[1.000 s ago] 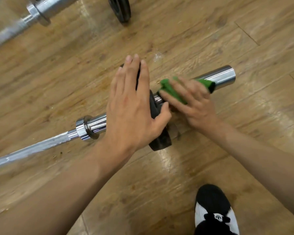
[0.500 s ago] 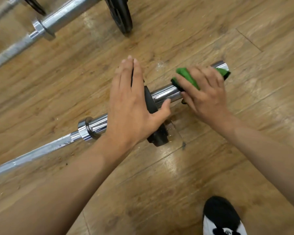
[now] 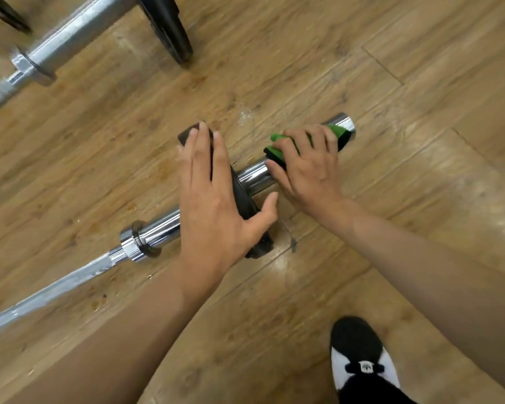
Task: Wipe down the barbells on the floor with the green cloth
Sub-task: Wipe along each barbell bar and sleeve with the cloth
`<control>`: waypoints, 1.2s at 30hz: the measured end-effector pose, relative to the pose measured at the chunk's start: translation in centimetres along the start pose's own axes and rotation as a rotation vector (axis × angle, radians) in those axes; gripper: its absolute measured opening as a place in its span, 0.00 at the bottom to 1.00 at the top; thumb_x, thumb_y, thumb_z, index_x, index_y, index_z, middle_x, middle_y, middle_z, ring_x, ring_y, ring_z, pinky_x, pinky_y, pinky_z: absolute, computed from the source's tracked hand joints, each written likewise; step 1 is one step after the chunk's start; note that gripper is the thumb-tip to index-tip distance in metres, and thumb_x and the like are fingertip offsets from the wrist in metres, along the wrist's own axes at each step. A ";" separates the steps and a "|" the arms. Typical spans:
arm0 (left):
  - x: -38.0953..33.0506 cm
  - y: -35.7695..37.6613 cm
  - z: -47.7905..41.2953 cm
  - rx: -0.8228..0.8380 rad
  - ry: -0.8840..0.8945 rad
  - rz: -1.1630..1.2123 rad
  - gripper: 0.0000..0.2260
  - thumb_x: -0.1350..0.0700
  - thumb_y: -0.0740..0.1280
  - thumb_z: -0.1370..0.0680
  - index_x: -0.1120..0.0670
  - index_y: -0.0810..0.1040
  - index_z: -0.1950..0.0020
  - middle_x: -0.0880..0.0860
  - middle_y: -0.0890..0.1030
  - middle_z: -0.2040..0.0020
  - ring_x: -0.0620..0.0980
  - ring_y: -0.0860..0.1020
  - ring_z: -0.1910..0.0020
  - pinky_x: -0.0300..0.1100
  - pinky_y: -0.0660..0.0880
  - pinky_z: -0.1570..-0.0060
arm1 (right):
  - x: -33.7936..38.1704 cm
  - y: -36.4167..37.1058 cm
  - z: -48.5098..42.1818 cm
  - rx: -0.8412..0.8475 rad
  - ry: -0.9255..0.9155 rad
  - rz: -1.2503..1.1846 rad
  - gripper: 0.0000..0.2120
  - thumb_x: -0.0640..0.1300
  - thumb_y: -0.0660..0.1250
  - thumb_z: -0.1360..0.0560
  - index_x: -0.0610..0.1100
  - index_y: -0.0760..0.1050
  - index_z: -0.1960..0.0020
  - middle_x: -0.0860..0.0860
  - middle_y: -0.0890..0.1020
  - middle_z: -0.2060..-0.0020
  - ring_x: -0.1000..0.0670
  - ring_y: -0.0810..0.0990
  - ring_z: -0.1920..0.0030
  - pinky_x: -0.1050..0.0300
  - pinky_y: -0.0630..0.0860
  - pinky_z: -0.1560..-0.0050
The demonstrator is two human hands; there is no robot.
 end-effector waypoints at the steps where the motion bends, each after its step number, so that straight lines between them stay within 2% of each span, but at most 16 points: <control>1: -0.2 0.0 0.2 -0.007 0.011 0.015 0.42 0.38 0.66 0.22 0.70 0.64 0.22 0.70 0.63 0.21 0.68 0.59 0.19 0.53 0.47 0.17 | 0.1 -0.4 0.0 -0.008 -0.001 0.000 0.23 0.59 0.56 0.15 0.41 0.79 0.44 0.42 0.80 0.47 0.39 0.76 0.45 0.41 0.67 0.36; 5: -0.2 -0.1 1.4 -0.032 0.037 0.040 0.41 0.35 0.59 0.19 0.68 0.64 0.21 0.67 0.63 0.20 0.65 0.59 0.18 0.57 0.51 0.17 | 0.7 -3.1 -0.1 -0.034 0.119 -0.052 0.24 0.58 0.54 0.15 0.38 0.76 0.47 0.41 0.76 0.53 0.40 0.73 0.52 0.43 0.67 0.43; 8: 0.5 -1.1 2.9 0.037 0.077 0.064 0.40 0.32 0.47 0.17 0.62 0.58 0.16 0.59 0.57 0.15 0.57 0.53 0.16 0.52 0.47 0.17 | 1.7 -7.7 0.5 -0.066 0.145 -0.025 0.26 0.60 0.53 0.16 0.38 0.76 0.46 0.40 0.75 0.52 0.40 0.72 0.50 0.42 0.67 0.44; 10: 1.9 -2.5 4.0 0.075 0.087 0.078 0.40 0.32 0.44 0.17 0.59 0.56 0.15 0.57 0.56 0.15 0.55 0.52 0.15 0.50 0.46 0.17 | 3.0 -11.3 1.0 -0.081 0.128 0.010 0.26 0.60 0.53 0.17 0.38 0.75 0.45 0.41 0.74 0.52 0.40 0.71 0.50 0.42 0.66 0.44; 15: 8.3 -7.8 8.3 0.103 0.093 -0.021 0.35 0.37 0.51 0.17 0.62 0.69 0.21 0.61 0.71 0.22 0.63 0.69 0.24 0.58 0.65 0.26 | 10.4 -16.4 1.4 0.019 -0.023 0.115 0.19 0.59 0.59 0.21 0.42 0.69 0.45 0.42 0.71 0.52 0.42 0.68 0.51 0.44 0.63 0.47; 18: 12.5 -10.1 10.3 0.173 0.117 -0.095 0.34 0.38 0.52 0.17 0.64 0.74 0.26 0.63 0.77 0.28 0.64 0.74 0.30 0.57 0.68 0.32 | 15.5 -17.1 1.4 0.046 -0.145 0.162 0.22 0.60 0.61 0.22 0.41 0.71 0.46 0.42 0.72 0.52 0.42 0.68 0.51 0.44 0.64 0.46; 21: 16.2 -11.1 11.7 0.224 0.117 -0.152 0.32 0.38 0.53 0.18 0.63 0.77 0.31 0.63 0.79 0.33 0.64 0.77 0.35 0.53 0.65 0.37 | 19.6 -16.2 0.7 0.137 -0.227 0.188 0.24 0.61 0.62 0.23 0.40 0.75 0.44 0.42 0.75 0.50 0.41 0.70 0.49 0.44 0.65 0.44; 25: 19.7 -9.8 13.1 0.299 0.109 -0.157 0.31 0.38 0.53 0.18 0.61 0.78 0.33 0.61 0.80 0.35 0.63 0.78 0.38 0.54 0.73 0.41 | 23.0 -13.1 0.0 0.244 -0.280 0.204 0.21 0.59 0.60 0.22 0.41 0.76 0.45 0.43 0.75 0.49 0.40 0.72 0.48 0.44 0.66 0.44; 28: 22.1 -7.2 13.2 0.353 0.091 -0.169 0.32 0.37 0.52 0.18 0.61 0.77 0.32 0.63 0.79 0.33 0.64 0.78 0.36 0.57 0.75 0.40 | 23.9 -8.6 0.2 0.307 -0.258 0.185 0.16 0.53 0.58 0.21 0.42 0.74 0.43 0.45 0.74 0.49 0.42 0.71 0.48 0.45 0.68 0.44; 31: 24.9 -4.1 13.6 0.386 0.062 -0.189 0.32 0.36 0.51 0.18 0.59 0.76 0.31 0.63 0.79 0.33 0.64 0.77 0.37 0.56 0.73 0.40 | 23.9 -3.8 0.4 0.305 -0.140 0.121 0.13 0.51 0.55 0.19 0.43 0.70 0.44 0.47 0.70 0.50 0.45 0.68 0.50 0.46 0.67 0.46; 34: 26.3 -1.7 14.6 0.422 0.059 -0.169 0.32 0.35 0.48 0.18 0.58 0.76 0.31 0.61 0.79 0.34 0.63 0.77 0.39 0.55 0.70 0.40 | 24.8 -0.1 2.1 0.267 -0.076 0.024 0.19 0.53 0.53 0.16 0.39 0.74 0.43 0.43 0.73 0.51 0.43 0.70 0.51 0.46 0.65 0.48; 36: 26.5 -0.8 15.1 0.440 0.079 -0.155 0.34 0.34 0.47 0.18 0.58 0.75 0.31 0.59 0.79 0.35 0.62 0.76 0.37 0.56 0.69 0.36 | 25.1 1.8 4.0 0.297 -0.052 -0.074 0.25 0.55 0.50 0.14 0.39 0.77 0.36 0.42 0.76 0.46 0.41 0.72 0.48 0.46 0.66 0.45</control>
Point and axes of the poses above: each hand's wrist, its own z-axis away from the middle knuckle, its own y-axis out of the palm, x = y × z, the point moved 9 cm from there along -z, towards the middle knuckle
